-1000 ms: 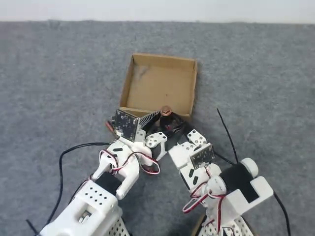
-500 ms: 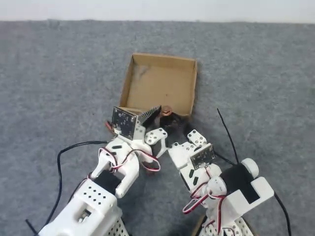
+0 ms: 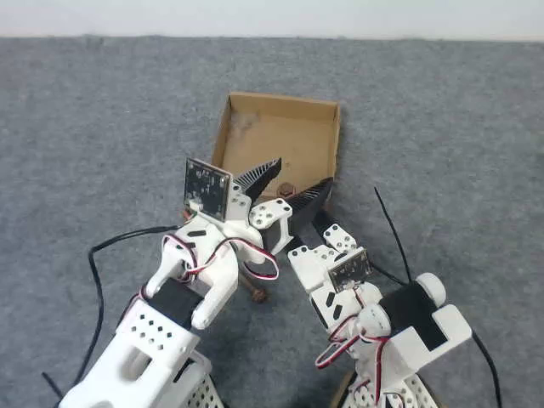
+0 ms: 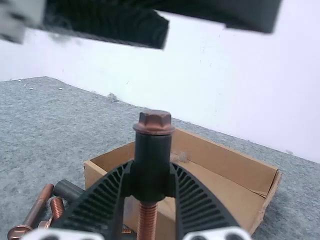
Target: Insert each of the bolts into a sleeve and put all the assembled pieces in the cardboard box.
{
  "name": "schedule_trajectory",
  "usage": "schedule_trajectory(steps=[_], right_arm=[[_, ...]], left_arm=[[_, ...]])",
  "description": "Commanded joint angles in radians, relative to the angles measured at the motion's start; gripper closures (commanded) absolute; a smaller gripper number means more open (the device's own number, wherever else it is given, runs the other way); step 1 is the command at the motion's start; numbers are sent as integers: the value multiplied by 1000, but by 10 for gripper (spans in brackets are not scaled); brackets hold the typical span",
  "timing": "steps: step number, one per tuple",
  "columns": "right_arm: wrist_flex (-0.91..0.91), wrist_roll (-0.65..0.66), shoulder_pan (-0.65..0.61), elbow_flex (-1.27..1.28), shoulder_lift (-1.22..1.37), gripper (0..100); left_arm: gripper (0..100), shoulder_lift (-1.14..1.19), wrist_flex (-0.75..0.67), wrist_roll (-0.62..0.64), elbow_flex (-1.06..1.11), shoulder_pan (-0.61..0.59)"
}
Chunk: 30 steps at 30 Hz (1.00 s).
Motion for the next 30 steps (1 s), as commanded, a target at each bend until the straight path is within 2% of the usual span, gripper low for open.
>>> schedule_trajectory(steps=[1, 5, 7, 13, 20, 22, 26, 30], right_arm=[[1, 6, 16, 17, -12, 991], [1, 6, 16, 17, -12, 991], [1, 6, 16, 17, -12, 991], [1, 6, 16, 17, -12, 991], [1, 8, 18, 17, -12, 991], [1, 8, 18, 20, -12, 991], [2, 8, 18, 23, -12, 991], [1, 8, 38, 23, -13, 991]], left_arm=[[721, -20, 115, 0, -113, -64], [723, -20, 229, 2, -179, -184], [754, -20, 275, 17, -200, -249], [987, -20, 331, 35, -236, -483], [973, -18, 400, 35, -170, -775], [973, -18, 419, 35, -114, -819], [973, -18, 414, 35, 4, -833], [973, -18, 333, 35, 124, -836]])
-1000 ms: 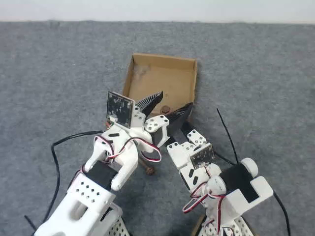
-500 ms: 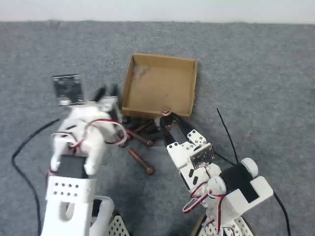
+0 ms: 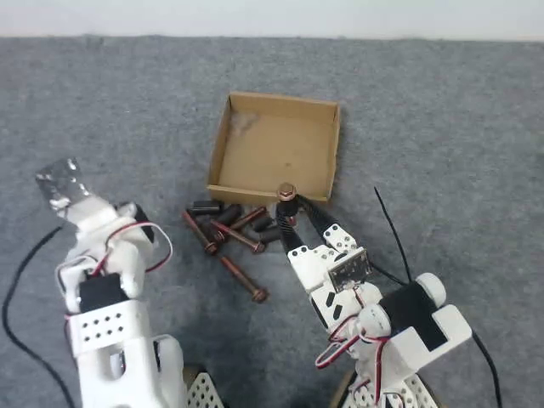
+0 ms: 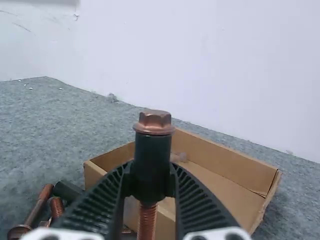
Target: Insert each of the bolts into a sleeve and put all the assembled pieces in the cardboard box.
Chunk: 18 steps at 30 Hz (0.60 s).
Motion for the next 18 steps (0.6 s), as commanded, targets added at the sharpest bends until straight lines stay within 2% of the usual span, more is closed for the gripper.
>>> schedule_trajectory(steps=[1, 4, 6, 18], right_arm=[[1, 8, 45, 23, -18, 991], [-5, 8, 67, 18, -19, 991], [-7, 8, 79, 15, -19, 991], [5, 8, 183, -285, -21, 991]], left_arm=[[973, -18, -92, 14, 88, -5], [973, -18, -195, 14, 223, -2], [973, -18, -249, 14, 239, -6], [973, -18, -247, 11, 240, -5]])
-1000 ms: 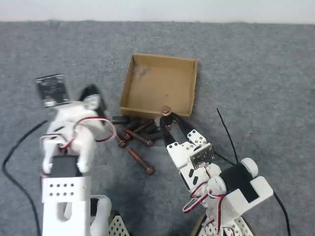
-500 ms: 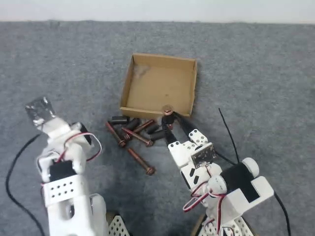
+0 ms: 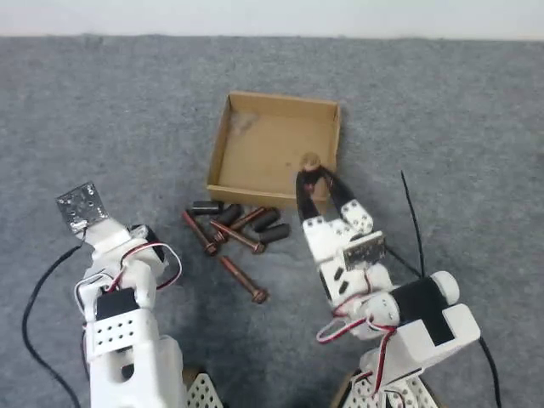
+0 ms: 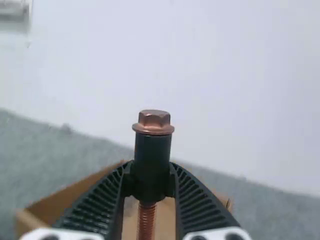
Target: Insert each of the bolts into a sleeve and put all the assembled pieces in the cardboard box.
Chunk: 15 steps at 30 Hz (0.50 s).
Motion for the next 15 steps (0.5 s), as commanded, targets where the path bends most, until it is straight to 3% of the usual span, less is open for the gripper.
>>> schedule_trajectory(steps=[1, 11, 15], right_arm=[[24, 8, 41, -150, -22, 991], [412, 9, 113, -459, -22, 991], [653, 8, 107, -588, -22, 991]], left_arm=[[973, -18, -31, 5, -10, 2], [973, -18, -34, 5, -10, 5], [973, -18, -34, 5, -10, 5]])
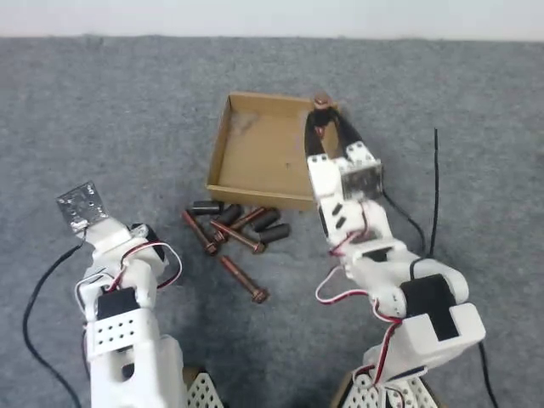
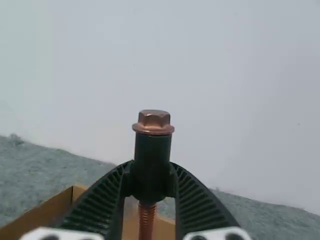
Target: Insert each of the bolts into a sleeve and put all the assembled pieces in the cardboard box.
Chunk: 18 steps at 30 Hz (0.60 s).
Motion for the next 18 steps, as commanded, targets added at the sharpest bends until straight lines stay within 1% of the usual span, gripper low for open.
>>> schedule_trajectory(steps=[1, 7, 10, 15, 18], right_arm=[[228, 6, 5, -172, -24, 991], [734, 3, 5, -374, -15, 991], [926, 3, 5, -448, -15, 991], [1173, 3, 5, -523, -16, 991], [1380, 3, 5, -592, -19, 991]], left_arm=[[973, -18, -28, 5, -10, 5], [973, -18, -29, 5, -10, 5], [973, -18, -29, 5, -10, 5], [973, -18, -29, 5, -10, 5], [973, -18, -29, 5, -10, 5]])
